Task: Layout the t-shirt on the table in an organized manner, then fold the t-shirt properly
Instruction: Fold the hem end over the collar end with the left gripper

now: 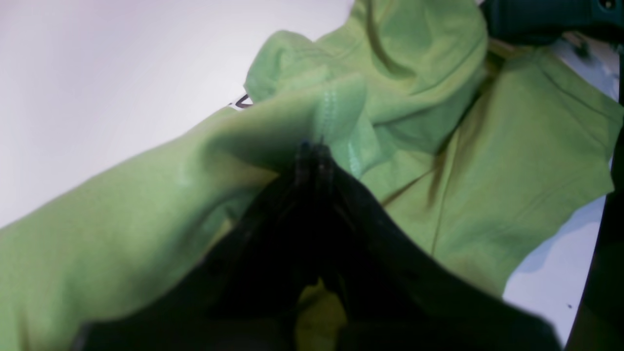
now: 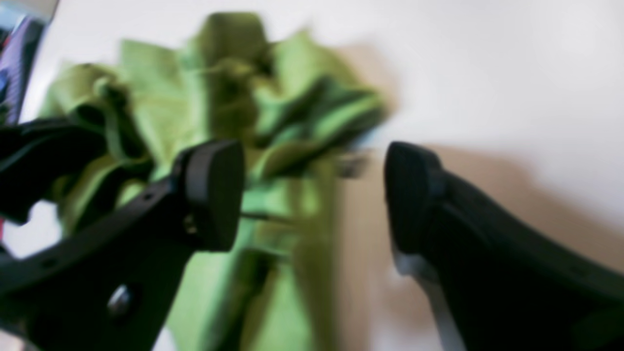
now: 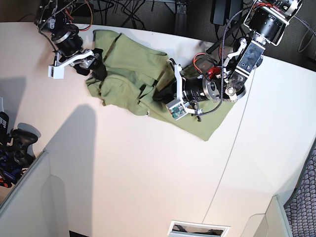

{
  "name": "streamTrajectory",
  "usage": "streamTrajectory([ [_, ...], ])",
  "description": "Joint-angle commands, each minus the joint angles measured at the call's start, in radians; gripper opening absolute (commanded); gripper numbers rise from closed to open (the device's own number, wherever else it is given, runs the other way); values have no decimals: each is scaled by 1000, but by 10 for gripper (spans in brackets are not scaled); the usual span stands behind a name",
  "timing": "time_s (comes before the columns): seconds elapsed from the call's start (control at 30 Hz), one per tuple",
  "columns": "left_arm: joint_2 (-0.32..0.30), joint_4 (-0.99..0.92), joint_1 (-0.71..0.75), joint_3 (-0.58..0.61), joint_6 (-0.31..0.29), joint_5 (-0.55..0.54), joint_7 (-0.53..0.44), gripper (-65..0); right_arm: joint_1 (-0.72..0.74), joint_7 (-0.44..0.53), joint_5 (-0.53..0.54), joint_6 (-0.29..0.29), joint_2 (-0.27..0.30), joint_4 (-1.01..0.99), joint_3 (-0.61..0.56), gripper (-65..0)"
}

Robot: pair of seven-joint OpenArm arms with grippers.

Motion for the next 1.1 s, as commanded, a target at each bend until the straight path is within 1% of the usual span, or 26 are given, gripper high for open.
streamTrajectory([
  [0.0,2,16,-25,-3,-16,-14,-26,-650,0,-20,-1,3,-2,8,-16,-206],
  [0.23,2,16,-36,-3,-16,-15,-26,-650,4,1,-20,3,-54,8,-39,-207],
  [0.4,2,16,-39,-3,-16,-19,-37,-650,5,14,-31,3,-61,8,-40,-212],
  [0.43,2,16,-39,-3,-16,-23,-39,-650,5,19,-39,3,-61,8,-40,-244],
  [0.47,2,16,-39,-3,-16,-22,-40,-650,5,23,-43,3,-61,8,-40,-309],
  [0.5,2,16,-41,-3,-16,-22,-40,-650,5,26,-46,3,-61,8,-40,-397],
  [0.57,3,16,-46,-3,-16,-22,-40,-650,5,37,-46,3,-61,8,-40,-592],
  [0.6,3,16,-48,-3,-16,-23,-40,-650,5,41,-47,3,-61,8,-40,-650],
  [0.7,3,16,-59,-3,-16,-28,-41,-650,5,55,-73,3,-61,8,-40,-650],
  [0.8,2,27,-70,-3,-16,-61,-40,-650,5,86,-98,3,-58,8,-40,-650],
  [0.9,2,69,-71,-3,-16,-76,-35,-650,5,105,-125,3,-53,8,-39,-650],
  [1.07,2,164,-71,-3,-16,-148,51,-650,5,108,-133,3,-21,8,5,-650],
])
